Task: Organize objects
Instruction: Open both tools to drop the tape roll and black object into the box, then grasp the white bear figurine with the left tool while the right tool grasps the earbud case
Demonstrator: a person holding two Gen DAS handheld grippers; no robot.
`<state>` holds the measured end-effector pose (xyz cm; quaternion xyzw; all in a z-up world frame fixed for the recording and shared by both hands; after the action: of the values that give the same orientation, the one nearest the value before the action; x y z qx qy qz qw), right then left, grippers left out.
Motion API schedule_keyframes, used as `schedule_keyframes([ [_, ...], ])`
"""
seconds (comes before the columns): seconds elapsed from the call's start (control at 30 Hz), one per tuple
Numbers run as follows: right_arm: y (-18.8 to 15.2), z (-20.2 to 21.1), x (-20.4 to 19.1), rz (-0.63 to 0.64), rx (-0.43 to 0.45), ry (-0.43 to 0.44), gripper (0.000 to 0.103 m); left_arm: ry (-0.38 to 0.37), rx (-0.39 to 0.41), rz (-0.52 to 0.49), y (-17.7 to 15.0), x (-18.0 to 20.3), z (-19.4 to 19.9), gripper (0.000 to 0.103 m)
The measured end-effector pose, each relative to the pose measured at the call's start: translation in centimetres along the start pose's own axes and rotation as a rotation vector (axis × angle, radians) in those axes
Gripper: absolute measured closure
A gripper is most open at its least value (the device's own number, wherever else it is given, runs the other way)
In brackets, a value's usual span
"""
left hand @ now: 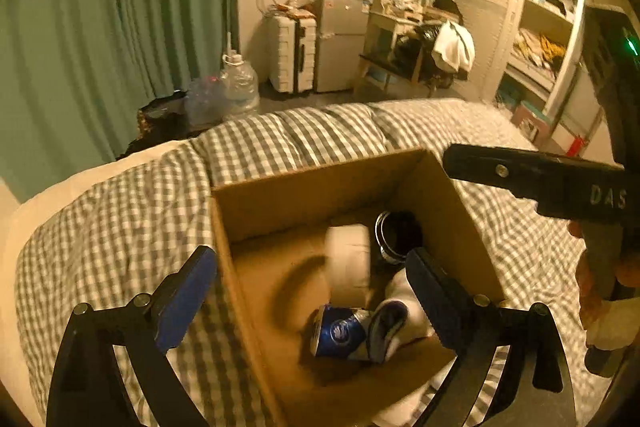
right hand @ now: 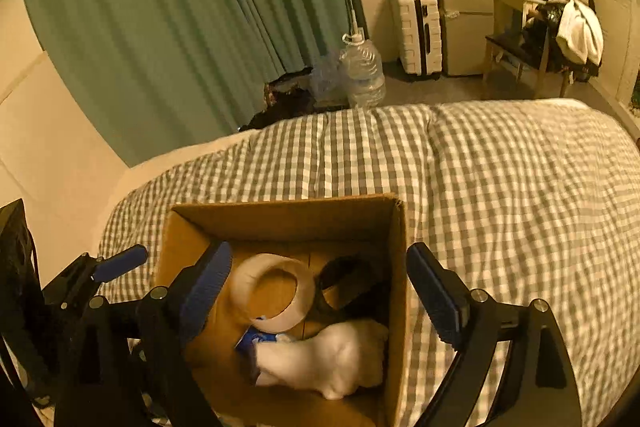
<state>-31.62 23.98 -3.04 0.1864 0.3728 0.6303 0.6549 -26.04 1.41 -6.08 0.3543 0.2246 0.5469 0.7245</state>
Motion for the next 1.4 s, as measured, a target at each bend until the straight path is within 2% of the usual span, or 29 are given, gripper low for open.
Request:
schedule_keyframes([
  [0.2,0.9,6.0,-2.4,0.099,0.065,-0.053,0.014,0.052,0.057,0.041,1.0,-0.8,5.8,0.002],
  [0.33,0.5,10.0,-3.7,0.146,0.134,-0.090,0.014,0.066,0.082,0.045,0.5,-1.1,9.3,0.001],
  [0.63,-2.5,14.1,-5.2,0.191,0.146,-0.073,0.014,0.110,0.111,0.084,-1.3,-1.9,14.0,0.001],
  [0.8,-4.3,15.2,-5.5,0.228,0.154,-0.082,0.014,0.171,0.146,0.126,-2.7,-1.7,15.5,0.001],
  [0.93,-6.8,14.5,-5.0,0.257,0.135,-0.089,0.014,0.230,0.178,0.161,-4.8,-1.3,15.5,0.001],
  [1.07,-10.1,12.1,-4.2,0.292,0.079,-0.102,0.014,0.243,0.174,0.188,-7.6,-0.6,14.1,0.001],
  [1.17,-12.7,9.4,-3.1,0.307,0.007,-0.119,0.014,0.260,0.130,0.178,-9.8,0.0,11.9,0.001],
  [1.3,-15.9,5.4,-1.0,0.264,-0.086,-0.113,0.014,0.277,0.050,0.171,-13.0,0.3,8.5,0.001],
  [1.4,-18.3,2.1,0.4,0.279,-0.156,-0.144,0.015,0.303,-0.003,0.164,-14.7,0.5,6.3,0.001],
])
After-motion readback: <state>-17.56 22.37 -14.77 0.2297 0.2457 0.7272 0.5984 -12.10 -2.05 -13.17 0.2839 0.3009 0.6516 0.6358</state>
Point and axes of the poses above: each gripper's, at about its wrist camera, not at the fingertips, and z roughly against the way its jaws point, x to its right, y to its top, the point moved 4 cm from there along -z, roughly the way its jaws point, and after that the axes turned 6 degrees about x, right-handed, at the moved point
